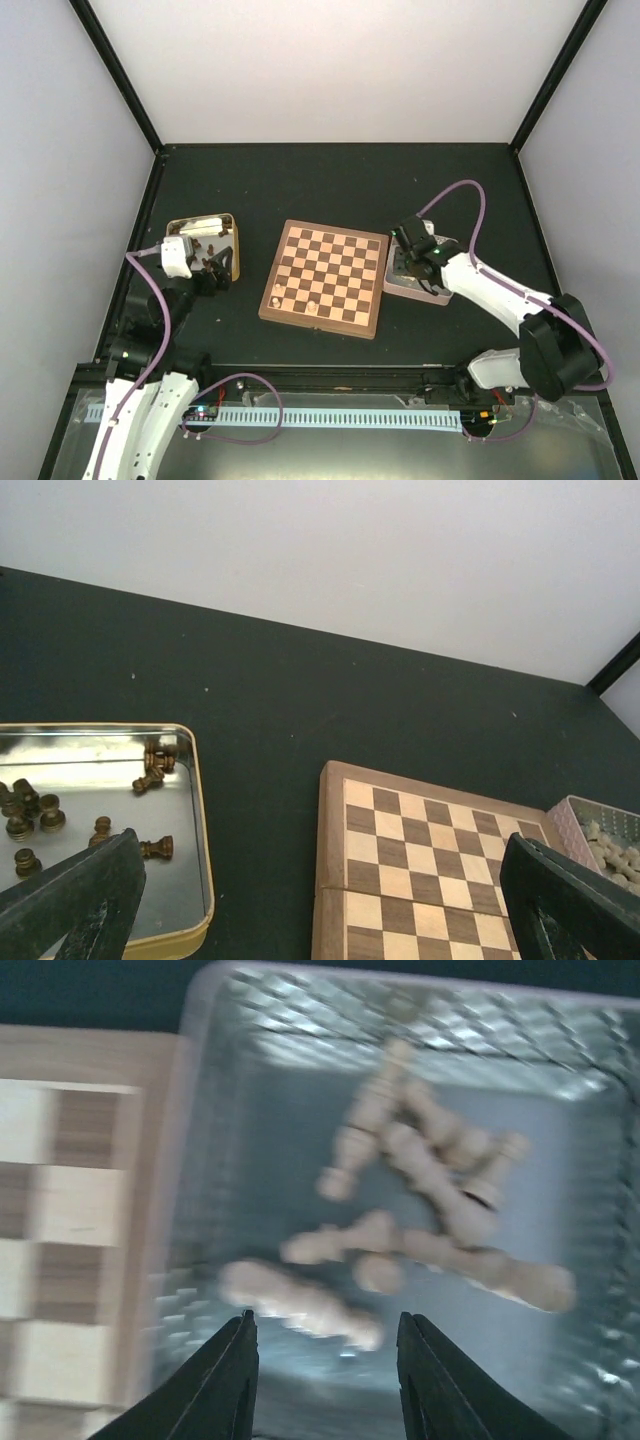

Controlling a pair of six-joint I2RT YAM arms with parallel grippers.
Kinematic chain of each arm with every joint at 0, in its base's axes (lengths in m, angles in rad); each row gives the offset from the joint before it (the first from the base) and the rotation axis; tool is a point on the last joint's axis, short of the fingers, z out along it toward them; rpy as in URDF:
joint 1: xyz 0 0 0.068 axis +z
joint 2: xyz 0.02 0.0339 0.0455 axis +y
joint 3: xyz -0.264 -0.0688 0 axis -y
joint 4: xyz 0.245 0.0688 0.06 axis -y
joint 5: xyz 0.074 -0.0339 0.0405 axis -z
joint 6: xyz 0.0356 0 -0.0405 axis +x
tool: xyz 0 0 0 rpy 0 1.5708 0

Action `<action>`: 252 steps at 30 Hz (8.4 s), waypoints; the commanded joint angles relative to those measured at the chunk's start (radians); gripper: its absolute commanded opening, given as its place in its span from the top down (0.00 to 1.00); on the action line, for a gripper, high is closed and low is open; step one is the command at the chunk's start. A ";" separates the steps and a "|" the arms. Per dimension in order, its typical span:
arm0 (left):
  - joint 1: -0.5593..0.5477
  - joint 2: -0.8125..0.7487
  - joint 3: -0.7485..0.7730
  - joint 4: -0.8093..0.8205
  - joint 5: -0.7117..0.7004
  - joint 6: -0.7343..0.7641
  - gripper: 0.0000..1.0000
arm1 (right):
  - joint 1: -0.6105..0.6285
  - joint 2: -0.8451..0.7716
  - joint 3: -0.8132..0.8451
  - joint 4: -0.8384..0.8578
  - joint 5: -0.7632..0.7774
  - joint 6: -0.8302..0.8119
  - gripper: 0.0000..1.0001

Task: Set up the chess pieces on the board
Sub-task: Pick up the chess piece from the storage box, then place the chess piece on the chessboard, then pick up the chess piece from the storage box, then place the chess piece on the chessboard.

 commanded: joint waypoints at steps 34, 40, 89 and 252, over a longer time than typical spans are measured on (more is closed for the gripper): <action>0.010 0.025 0.010 0.011 -0.009 0.015 0.01 | -0.213 0.322 0.126 0.177 0.051 -0.087 0.92; 0.011 0.018 0.008 0.008 -0.008 0.011 0.01 | -0.201 0.217 0.097 0.160 0.007 -0.101 0.92; 0.011 -0.017 0.003 -0.004 -0.015 0.003 0.01 | 0.549 0.678 0.631 -0.064 -0.145 -0.168 0.86; -0.308 0.785 0.070 0.562 0.954 -0.551 0.67 | 0.150 -0.071 -0.057 0.618 -1.033 -0.568 0.89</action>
